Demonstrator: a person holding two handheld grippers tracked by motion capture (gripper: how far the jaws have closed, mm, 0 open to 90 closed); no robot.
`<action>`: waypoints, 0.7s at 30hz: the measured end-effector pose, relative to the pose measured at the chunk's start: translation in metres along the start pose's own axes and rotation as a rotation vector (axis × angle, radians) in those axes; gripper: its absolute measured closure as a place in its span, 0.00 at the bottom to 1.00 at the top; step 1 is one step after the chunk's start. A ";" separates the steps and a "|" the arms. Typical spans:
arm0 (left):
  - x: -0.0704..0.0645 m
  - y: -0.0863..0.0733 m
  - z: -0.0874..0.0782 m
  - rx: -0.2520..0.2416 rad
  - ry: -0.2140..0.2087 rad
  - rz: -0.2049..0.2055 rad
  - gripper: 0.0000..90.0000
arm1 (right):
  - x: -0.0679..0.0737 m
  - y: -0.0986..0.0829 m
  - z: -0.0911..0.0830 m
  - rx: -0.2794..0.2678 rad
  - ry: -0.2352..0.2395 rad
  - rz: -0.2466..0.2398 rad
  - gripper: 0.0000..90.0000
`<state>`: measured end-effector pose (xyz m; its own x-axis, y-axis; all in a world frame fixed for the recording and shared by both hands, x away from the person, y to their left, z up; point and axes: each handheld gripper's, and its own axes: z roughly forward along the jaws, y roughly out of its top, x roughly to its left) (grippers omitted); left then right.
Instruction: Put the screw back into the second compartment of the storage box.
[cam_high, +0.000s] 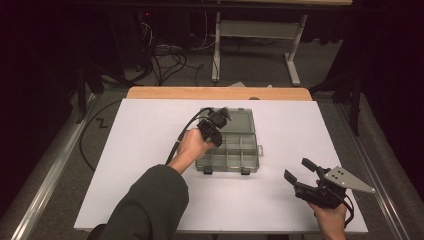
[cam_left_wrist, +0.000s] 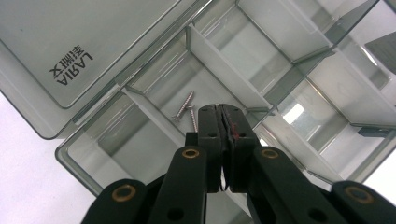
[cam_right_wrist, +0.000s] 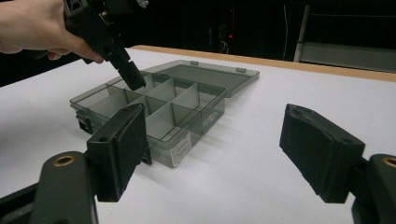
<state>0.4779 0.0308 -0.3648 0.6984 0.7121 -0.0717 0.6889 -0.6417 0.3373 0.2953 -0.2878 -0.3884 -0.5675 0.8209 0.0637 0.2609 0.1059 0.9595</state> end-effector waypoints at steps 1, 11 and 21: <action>0.000 0.000 0.001 -0.001 -0.001 -0.002 0.97 | 0.000 0.000 0.000 0.000 0.000 0.001 0.28; 0.002 -0.001 -0.004 -0.021 0.007 -0.009 0.88 | 0.000 0.000 0.000 -0.002 0.000 0.001 0.28; -0.001 -0.007 -0.022 -0.052 0.037 -0.005 0.71 | 0.000 0.000 0.000 -0.001 -0.001 0.000 0.28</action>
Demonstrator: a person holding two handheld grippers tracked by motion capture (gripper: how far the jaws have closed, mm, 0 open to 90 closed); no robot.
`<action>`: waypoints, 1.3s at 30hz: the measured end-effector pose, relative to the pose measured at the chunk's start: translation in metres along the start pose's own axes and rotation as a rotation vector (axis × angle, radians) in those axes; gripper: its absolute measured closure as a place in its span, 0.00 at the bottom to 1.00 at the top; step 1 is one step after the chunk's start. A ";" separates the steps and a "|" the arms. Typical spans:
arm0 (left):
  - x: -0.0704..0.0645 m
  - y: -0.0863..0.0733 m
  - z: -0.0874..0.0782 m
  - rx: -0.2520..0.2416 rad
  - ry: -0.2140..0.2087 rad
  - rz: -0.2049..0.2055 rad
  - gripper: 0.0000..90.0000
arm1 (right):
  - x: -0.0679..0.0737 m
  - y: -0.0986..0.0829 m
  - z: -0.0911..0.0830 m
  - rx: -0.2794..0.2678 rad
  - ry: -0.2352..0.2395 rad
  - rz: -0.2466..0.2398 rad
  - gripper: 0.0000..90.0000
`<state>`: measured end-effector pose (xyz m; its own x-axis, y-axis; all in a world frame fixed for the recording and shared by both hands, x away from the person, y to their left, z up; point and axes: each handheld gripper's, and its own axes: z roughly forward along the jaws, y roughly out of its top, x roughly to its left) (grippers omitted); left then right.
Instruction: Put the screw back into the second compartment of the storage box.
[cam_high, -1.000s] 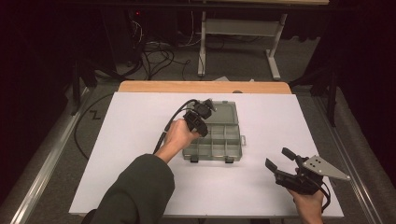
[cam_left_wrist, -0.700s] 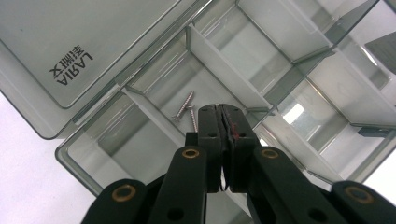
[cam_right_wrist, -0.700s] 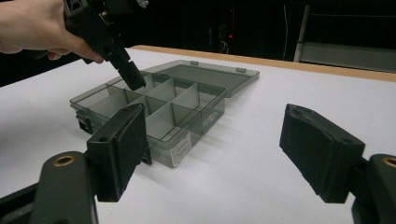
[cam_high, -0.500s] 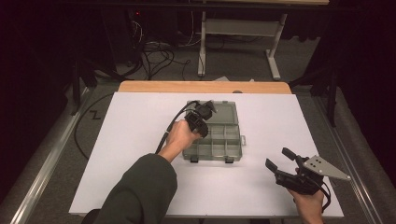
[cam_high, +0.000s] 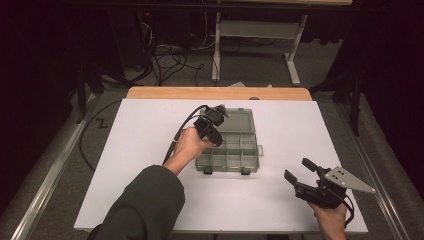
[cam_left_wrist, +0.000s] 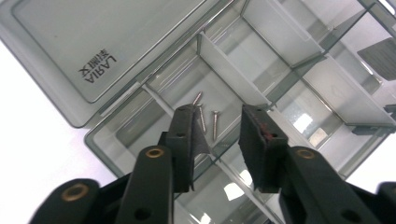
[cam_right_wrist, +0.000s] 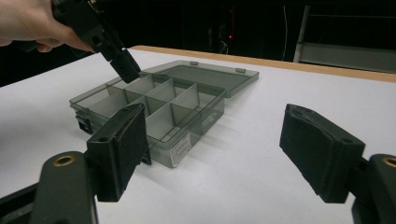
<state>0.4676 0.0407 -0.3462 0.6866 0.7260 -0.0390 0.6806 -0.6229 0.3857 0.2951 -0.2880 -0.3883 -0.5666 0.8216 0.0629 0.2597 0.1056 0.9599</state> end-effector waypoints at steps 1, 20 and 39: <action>0.000 -0.001 -0.002 0.001 -0.001 0.002 0.68 | 0.000 0.000 0.000 0.002 0.000 0.000 0.28; -0.005 -0.017 -0.027 -0.059 0.034 0.015 0.43 | -0.001 0.000 0.000 0.004 -0.001 0.004 0.28; -0.004 -0.033 -0.043 -0.099 0.022 0.000 0.35 | 0.000 0.000 0.000 0.003 -0.001 0.004 0.28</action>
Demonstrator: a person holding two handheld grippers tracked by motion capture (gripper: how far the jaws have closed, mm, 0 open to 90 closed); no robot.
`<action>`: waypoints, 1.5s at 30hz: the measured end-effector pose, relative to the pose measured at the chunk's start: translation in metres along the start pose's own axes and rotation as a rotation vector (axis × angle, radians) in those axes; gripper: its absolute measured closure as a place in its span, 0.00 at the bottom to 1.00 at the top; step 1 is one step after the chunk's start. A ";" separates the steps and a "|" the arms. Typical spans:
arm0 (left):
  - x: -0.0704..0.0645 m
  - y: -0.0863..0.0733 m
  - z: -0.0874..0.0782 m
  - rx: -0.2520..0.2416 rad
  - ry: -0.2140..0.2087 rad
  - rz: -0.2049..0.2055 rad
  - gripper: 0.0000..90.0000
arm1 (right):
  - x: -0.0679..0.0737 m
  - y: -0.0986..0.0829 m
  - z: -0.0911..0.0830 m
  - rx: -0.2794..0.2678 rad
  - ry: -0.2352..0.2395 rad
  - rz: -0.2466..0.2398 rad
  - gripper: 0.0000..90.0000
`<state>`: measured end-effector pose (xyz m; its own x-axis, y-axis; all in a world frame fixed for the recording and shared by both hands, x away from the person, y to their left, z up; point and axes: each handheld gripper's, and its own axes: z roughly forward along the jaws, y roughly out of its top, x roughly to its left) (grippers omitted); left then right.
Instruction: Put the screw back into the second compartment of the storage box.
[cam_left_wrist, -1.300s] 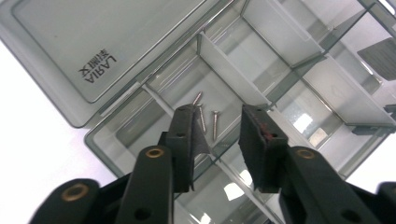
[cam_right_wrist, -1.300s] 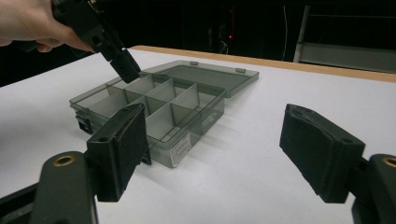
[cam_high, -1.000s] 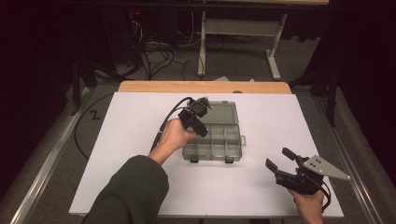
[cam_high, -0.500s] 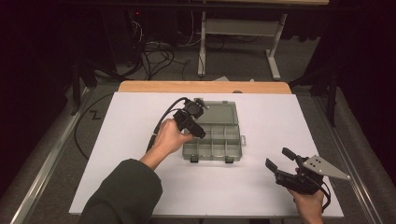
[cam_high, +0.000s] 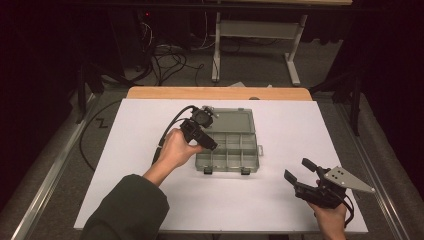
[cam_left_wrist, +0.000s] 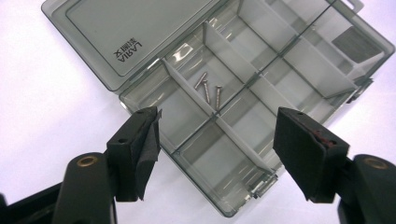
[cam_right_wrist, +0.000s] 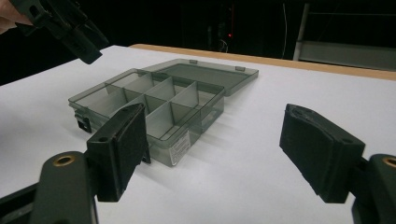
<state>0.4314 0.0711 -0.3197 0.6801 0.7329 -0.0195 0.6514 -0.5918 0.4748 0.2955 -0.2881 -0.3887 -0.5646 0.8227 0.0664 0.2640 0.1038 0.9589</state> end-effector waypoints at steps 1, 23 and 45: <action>0.000 -0.001 0.000 0.000 -0.001 0.001 0.35 | 0.000 0.000 0.000 0.001 0.000 0.000 0.28; 0.002 -0.030 -0.018 -0.035 0.012 0.004 0.34 | 0.000 0.000 0.000 0.001 0.000 -0.001 0.28; 0.007 -0.062 -0.035 -0.088 0.042 -0.016 0.34 | 0.002 0.000 0.002 0.010 0.004 -0.005 0.28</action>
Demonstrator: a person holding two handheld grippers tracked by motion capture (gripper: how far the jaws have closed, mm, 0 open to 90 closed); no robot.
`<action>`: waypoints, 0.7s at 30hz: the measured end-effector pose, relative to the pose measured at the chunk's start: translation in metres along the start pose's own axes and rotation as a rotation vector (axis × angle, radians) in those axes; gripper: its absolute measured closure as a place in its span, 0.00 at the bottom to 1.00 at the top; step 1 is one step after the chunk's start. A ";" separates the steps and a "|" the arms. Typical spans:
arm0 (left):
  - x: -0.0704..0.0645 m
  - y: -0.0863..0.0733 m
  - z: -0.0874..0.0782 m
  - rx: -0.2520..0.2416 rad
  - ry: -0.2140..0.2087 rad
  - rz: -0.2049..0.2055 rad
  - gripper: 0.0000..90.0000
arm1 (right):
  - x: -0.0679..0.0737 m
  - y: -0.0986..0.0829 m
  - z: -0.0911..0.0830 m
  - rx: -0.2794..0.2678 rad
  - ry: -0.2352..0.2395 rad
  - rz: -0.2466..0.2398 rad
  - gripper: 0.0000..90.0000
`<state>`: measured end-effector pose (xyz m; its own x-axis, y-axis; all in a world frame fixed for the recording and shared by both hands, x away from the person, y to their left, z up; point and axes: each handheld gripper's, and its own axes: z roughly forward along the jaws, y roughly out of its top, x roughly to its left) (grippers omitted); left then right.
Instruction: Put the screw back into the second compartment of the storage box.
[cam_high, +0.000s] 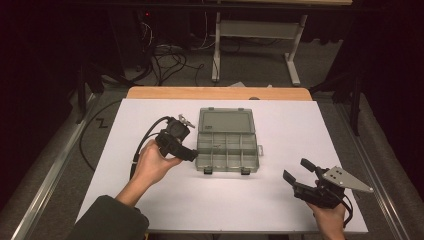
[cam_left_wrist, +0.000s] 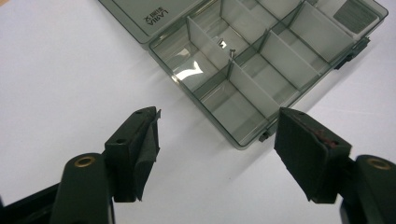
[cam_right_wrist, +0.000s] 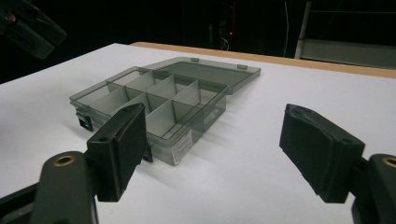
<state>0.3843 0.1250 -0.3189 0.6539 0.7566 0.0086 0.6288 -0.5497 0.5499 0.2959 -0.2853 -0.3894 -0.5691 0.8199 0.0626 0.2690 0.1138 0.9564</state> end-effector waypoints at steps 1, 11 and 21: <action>0.000 -0.001 0.000 -0.001 0.000 -0.002 0.34 | 0.000 0.000 0.000 0.003 0.000 0.001 0.28; 0.004 -0.013 0.001 -0.019 0.002 -0.026 0.35 | 0.000 0.000 0.000 0.002 0.000 0.003 0.28; 0.003 -0.024 0.001 -0.035 -0.009 -0.033 0.36 | 0.000 0.000 0.000 0.001 -0.001 0.002 0.28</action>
<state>0.3720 0.1403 -0.3325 0.6370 0.7707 -0.0175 0.6349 -0.5116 0.5790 0.2957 -0.2850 -0.3896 -0.5681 0.8204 0.0643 0.2710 0.1127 0.9560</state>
